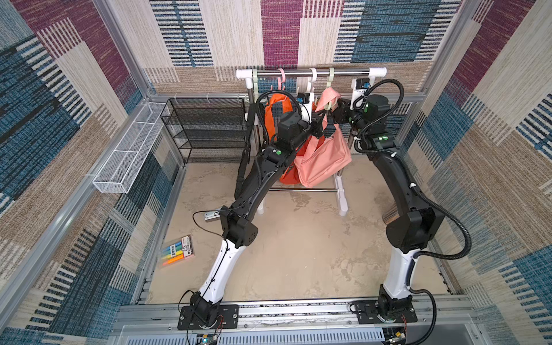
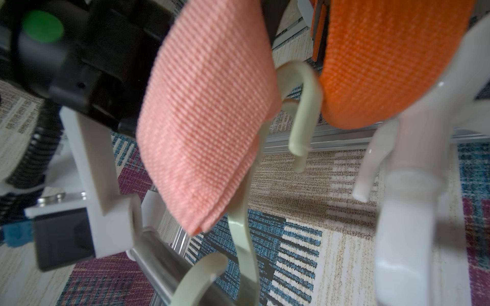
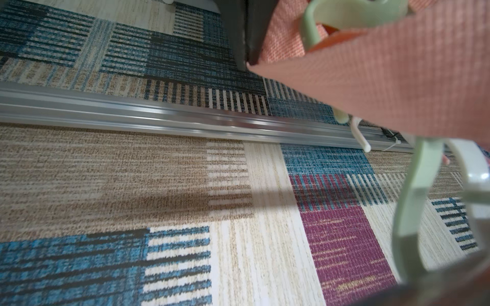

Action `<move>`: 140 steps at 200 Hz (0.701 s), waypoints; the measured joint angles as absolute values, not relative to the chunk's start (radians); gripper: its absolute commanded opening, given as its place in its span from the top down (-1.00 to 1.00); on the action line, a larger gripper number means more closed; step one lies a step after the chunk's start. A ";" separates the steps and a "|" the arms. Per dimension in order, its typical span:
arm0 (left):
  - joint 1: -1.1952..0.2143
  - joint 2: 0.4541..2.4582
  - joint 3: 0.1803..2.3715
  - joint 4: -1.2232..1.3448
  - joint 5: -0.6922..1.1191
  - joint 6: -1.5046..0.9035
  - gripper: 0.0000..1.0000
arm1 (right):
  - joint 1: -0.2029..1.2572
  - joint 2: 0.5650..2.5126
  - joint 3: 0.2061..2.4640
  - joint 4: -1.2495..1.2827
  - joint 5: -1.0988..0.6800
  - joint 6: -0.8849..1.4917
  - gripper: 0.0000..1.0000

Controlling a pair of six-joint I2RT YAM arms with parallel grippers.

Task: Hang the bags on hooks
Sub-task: Hang the bag on the hook.

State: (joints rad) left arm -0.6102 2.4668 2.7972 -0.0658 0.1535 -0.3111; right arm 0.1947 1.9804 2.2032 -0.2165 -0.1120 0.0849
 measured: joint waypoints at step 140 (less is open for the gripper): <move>-0.573 2.487 2.760 -0.083 0.265 -0.452 1.00 | 0.195 2.037 2.280 -0.320 -0.135 0.053 1.00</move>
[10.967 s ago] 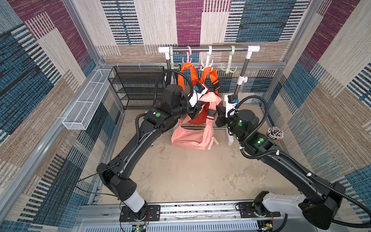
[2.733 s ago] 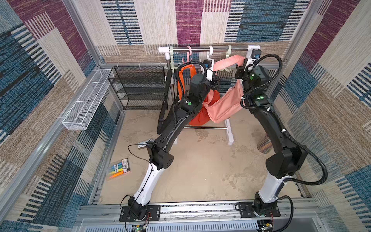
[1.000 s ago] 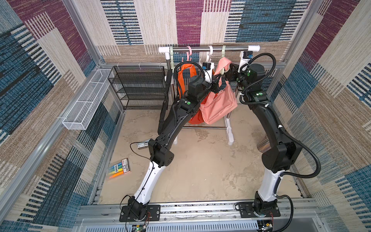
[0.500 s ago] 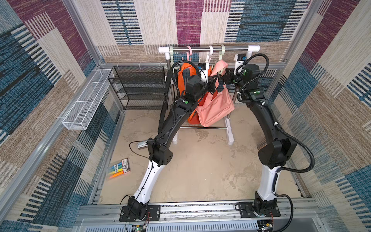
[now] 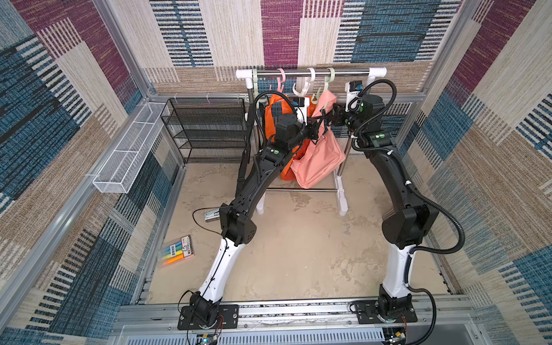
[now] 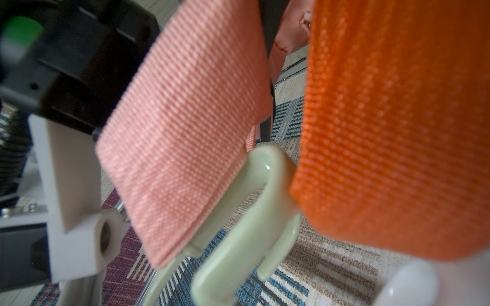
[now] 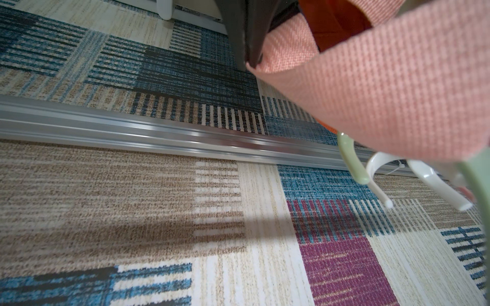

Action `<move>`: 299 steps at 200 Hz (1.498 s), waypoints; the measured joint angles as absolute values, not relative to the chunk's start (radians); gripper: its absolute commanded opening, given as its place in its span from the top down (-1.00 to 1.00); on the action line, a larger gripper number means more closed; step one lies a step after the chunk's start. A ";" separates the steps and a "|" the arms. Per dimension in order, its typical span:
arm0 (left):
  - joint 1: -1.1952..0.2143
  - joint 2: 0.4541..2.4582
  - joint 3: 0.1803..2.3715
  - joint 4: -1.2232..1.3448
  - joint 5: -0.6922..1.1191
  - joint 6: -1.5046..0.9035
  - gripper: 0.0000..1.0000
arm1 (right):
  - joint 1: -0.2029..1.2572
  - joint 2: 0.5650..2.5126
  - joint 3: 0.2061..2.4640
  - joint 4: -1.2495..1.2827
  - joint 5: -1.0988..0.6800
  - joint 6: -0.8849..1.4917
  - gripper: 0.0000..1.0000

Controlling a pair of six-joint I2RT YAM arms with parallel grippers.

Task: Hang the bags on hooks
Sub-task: Hang the bag on the hook.

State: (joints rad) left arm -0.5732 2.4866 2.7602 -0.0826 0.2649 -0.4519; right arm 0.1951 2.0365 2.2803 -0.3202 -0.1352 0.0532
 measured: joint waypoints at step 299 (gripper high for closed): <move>-0.568 1.923 1.866 0.147 0.426 -0.440 -0.99 | 0.195 1.525 1.682 -0.253 -0.042 0.010 -0.99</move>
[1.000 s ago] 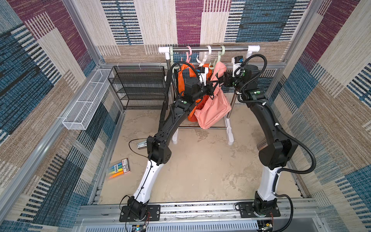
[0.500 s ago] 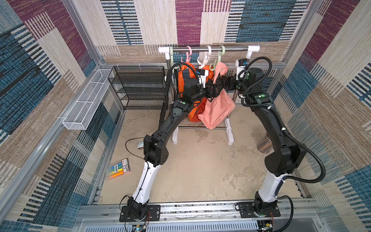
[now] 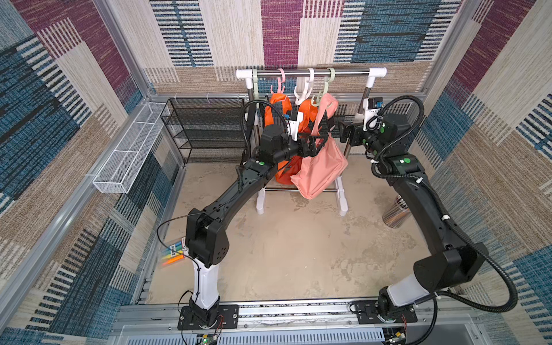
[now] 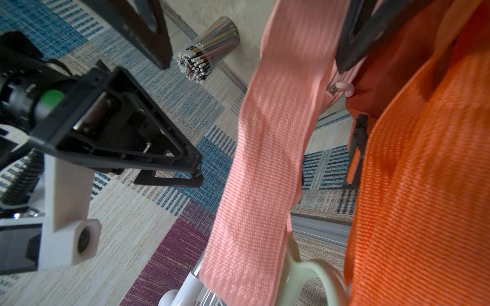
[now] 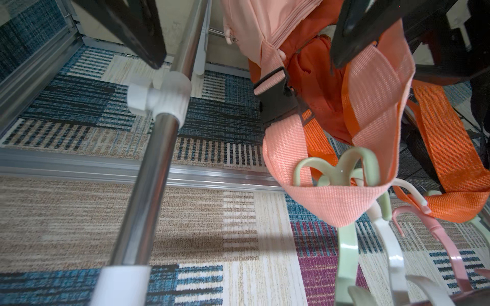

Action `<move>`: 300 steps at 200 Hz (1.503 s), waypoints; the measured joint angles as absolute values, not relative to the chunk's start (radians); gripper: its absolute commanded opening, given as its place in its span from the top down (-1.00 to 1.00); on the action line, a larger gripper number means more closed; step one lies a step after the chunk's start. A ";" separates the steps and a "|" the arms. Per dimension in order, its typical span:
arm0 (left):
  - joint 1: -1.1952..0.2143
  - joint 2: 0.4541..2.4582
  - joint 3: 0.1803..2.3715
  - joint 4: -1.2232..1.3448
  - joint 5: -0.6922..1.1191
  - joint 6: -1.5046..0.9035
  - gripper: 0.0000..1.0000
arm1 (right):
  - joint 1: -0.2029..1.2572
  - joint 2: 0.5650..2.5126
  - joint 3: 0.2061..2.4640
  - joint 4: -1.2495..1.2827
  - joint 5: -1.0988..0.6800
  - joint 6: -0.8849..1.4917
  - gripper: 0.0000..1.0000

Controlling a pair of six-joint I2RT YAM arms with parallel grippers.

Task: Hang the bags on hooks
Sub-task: Hang the bag on the hook, then reset both arms

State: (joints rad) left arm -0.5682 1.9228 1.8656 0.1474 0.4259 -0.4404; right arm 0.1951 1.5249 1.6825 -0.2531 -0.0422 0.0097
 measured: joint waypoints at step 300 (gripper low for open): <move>-0.231 1.223 0.226 0.812 -0.392 0.002 -1.00 | 0.050 1.404 0.254 0.964 0.095 -0.039 -0.99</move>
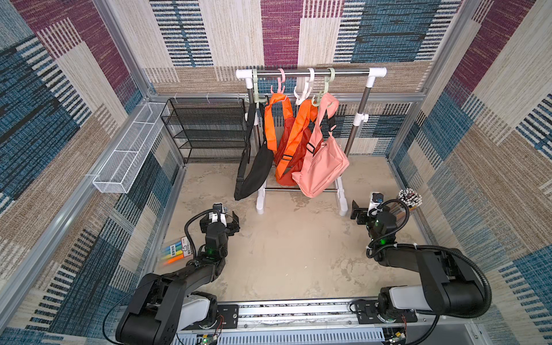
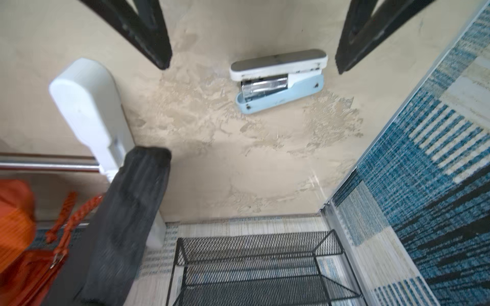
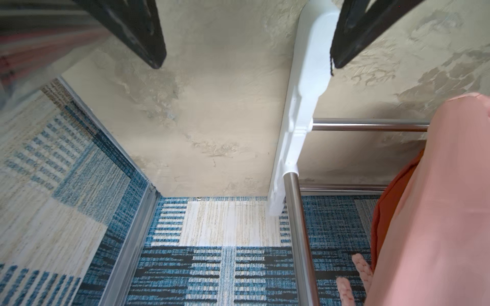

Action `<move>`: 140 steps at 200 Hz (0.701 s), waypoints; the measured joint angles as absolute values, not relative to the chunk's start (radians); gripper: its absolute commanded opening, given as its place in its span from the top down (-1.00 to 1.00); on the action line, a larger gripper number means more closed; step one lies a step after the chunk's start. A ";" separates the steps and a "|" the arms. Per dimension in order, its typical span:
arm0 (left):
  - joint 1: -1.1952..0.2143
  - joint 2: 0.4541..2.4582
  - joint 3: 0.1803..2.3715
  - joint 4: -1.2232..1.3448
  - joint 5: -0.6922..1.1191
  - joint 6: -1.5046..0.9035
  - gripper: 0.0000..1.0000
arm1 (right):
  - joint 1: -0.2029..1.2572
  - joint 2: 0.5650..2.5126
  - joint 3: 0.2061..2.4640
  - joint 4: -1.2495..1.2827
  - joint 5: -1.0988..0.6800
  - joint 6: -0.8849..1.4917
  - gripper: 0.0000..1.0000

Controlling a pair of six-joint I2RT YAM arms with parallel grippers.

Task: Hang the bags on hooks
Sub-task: Reset both arms

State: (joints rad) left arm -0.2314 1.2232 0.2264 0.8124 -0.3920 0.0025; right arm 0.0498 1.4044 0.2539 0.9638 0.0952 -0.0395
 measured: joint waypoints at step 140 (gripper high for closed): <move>-0.144 1.517 0.191 1.069 -0.311 0.073 -0.99 | 0.020 1.497 0.224 1.190 0.015 -0.050 -0.99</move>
